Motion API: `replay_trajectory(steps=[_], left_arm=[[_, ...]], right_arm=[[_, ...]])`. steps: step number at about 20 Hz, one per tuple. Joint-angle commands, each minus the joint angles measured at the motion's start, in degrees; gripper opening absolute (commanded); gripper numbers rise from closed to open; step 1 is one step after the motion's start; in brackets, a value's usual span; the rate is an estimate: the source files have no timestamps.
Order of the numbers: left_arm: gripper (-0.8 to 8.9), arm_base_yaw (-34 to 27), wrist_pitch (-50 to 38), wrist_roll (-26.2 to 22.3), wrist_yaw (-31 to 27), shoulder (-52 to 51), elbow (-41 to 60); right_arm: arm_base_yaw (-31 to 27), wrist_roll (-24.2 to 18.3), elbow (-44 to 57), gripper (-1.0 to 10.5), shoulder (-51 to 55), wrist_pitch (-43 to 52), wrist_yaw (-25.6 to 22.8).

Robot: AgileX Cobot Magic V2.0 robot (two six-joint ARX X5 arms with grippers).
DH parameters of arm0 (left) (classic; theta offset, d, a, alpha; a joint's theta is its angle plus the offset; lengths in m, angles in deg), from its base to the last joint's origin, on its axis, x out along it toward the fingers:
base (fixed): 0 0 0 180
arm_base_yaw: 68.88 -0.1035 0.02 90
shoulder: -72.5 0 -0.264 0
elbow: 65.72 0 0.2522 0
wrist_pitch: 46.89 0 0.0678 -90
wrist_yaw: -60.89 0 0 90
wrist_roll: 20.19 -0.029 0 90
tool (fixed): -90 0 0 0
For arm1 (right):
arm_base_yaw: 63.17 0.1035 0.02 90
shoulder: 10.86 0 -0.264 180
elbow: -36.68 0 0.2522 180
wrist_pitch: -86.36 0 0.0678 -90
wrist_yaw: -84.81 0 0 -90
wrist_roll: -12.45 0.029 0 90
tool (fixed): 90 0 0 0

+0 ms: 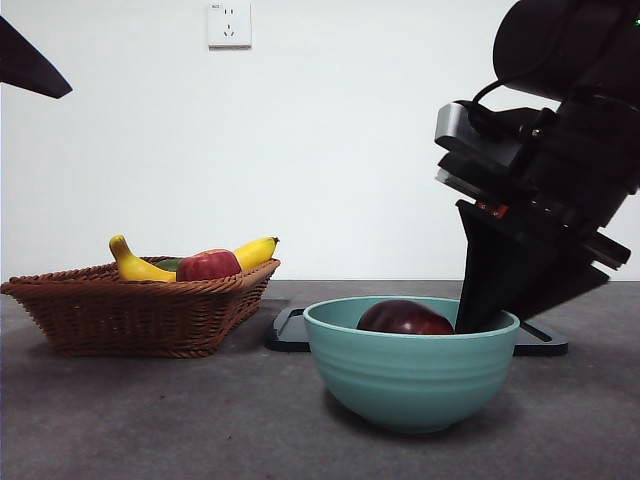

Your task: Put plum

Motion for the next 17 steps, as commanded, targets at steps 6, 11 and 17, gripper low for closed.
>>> replay_trajectory(steps=[6,11,17], left_arm=[[4.02,0.26,-0.63,-0.09,0.33,0.24,-0.57],[4.02,0.26,-0.63,-0.07,0.33,0.24,-0.57],[4.02,0.26,-0.61,-0.07,0.31,0.24,-0.57]], right_arm=[[0.52,2.16,-2.69,0.1,1.05,0.44,0.07],[-1.01,1.81,-10.88,0.1,1.29,-3.76,-5.25],[-5.42,0.35,-21.27,0.1,-4.11,-4.72,-6.29]])
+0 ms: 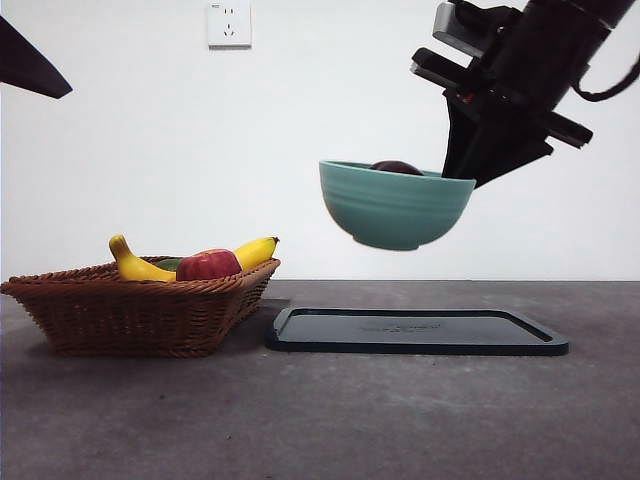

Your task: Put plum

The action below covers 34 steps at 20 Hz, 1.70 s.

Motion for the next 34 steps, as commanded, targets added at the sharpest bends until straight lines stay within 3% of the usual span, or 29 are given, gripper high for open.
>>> replay_trajectory(steps=[1,9,21,23,25,31,34], left_arm=[[4.02,0.26,-0.61,-0.07,0.31,0.24,-0.57],[4.02,0.26,-0.59,-0.02,0.31,0.24,-0.57],[4.02,0.26,-0.48,0.33,0.33,0.24,-0.57],[4.02,0.26,-0.5,0.33,0.33,0.24,-0.57],[4.02,0.26,-0.5,0.33,0.33,0.24,-0.57],[4.02,0.26,-0.66,0.31,0.31,0.24,-0.57],[4.02,0.26,-0.63,0.28,0.31,0.24,-0.57]], right_arm=[[-0.94,-1.07,-3.93,0.1,-4.15,-0.09,-0.24],[-4.5,-2.64,-11.74,0.1,-20.22,2.58,-0.24],[-4.52,-3.06,-11.74,0.1,-24.59,4.42,-0.46],[-4.5,-2.93,-11.74,1.1,-24.57,4.35,-0.44],[-4.52,-2.32,-11.8,2.2,-23.91,3.72,-0.46],[-5.29,-3.74,-12.48,2.2,-10.86,-2.4,-0.85],[-5.18,-4.22,-12.48,2.2,-0.79,-9.01,1.18]])
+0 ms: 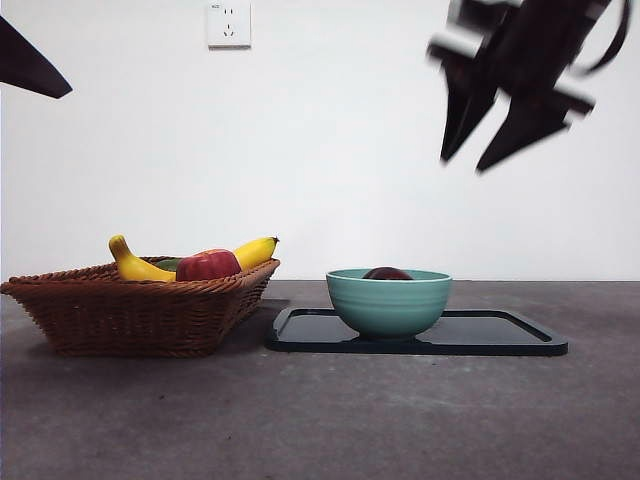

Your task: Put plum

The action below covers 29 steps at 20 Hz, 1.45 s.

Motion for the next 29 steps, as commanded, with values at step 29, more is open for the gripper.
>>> replay_trajectory(steps=[29], left_arm=[[4.01,0.26,-0.66,1.05,0.33,0.24,-0.57]], right_arm=[[1.22,-3.19,25.18,2.2,43.65,-16.81,14.05]])
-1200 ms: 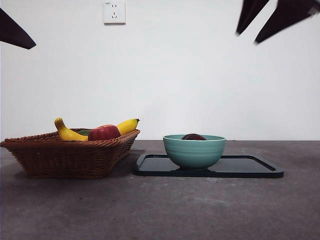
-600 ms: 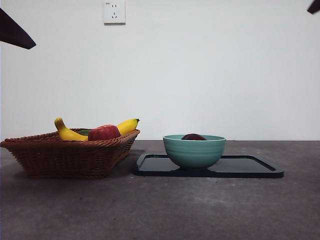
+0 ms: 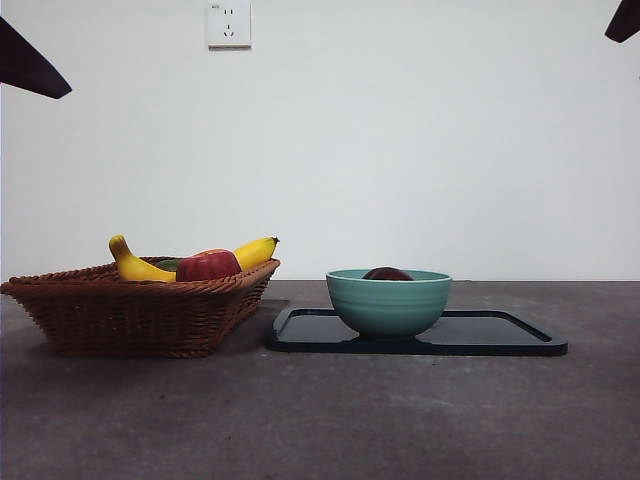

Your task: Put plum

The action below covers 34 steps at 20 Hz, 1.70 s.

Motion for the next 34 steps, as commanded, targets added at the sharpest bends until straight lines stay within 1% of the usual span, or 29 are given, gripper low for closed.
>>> replay_trajectory(steps=[1,4,6,8,11,13,15,17,24,26,30,34], left_arm=[[4.01,0.26,-0.63,0.55,0.33,0.24,-0.55],[4.01,0.26,-0.63,0.63,0.33,0.24,-0.55],[4.0,0.28,-0.74,1.66,0.33,0.24,-0.55],[3.97,0.52,-3.21,5.01,0.31,0.37,-0.57],[3.97,2.1,-10.64,10.16,-0.46,1.4,-0.94],[3.97,3.28,-13.79,12.85,-4.26,4.5,-2.95],[3.97,4.37,-13.99,13.2,-8.22,9.25,-6.43],[3.97,5.42,-13.97,14.05,-10.19,15.47,-11.34],[3.94,8.57,-12.92,14.69,-16.92,39.45,-33.62],[3.74,9.09,-11.06,14.64,-19.3,45.79,-39.95],[3.71,9.66,-9.14,14.64,-19.74,56.46,-49.59],[3.71,10.4,-7.56,14.58,-21.29,65.02,-55.82]], right_arm=[[0.35,-0.26,-0.35,2.2,-0.24,0.55,0.24],[0.35,-0.24,-0.35,2.2,-0.24,0.55,0.22],[0.35,-0.24,-0.35,2.2,-0.24,0.55,0.24],[0.35,-0.24,-0.35,2.2,-0.24,0.55,0.24],[0.35,-0.22,-0.35,2.2,-0.24,0.55,0.22],[0.35,0.17,-0.35,2.2,-0.24,0.55,0.22],[0.35,0.2,-0.35,2.2,-0.24,0.52,0.24],[0.35,0.2,-0.35,2.2,-0.24,0.55,0.22],[0.35,0.22,-0.35,2.2,-0.24,0.55,0.2],[0.35,0.31,-0.35,2.2,-0.24,0.52,0.2],[0.35,0.94,-0.35,2.2,-0.24,0.52,0.17],[0.35,1.03,-0.35,2.2,-0.24,0.52,0.02]])
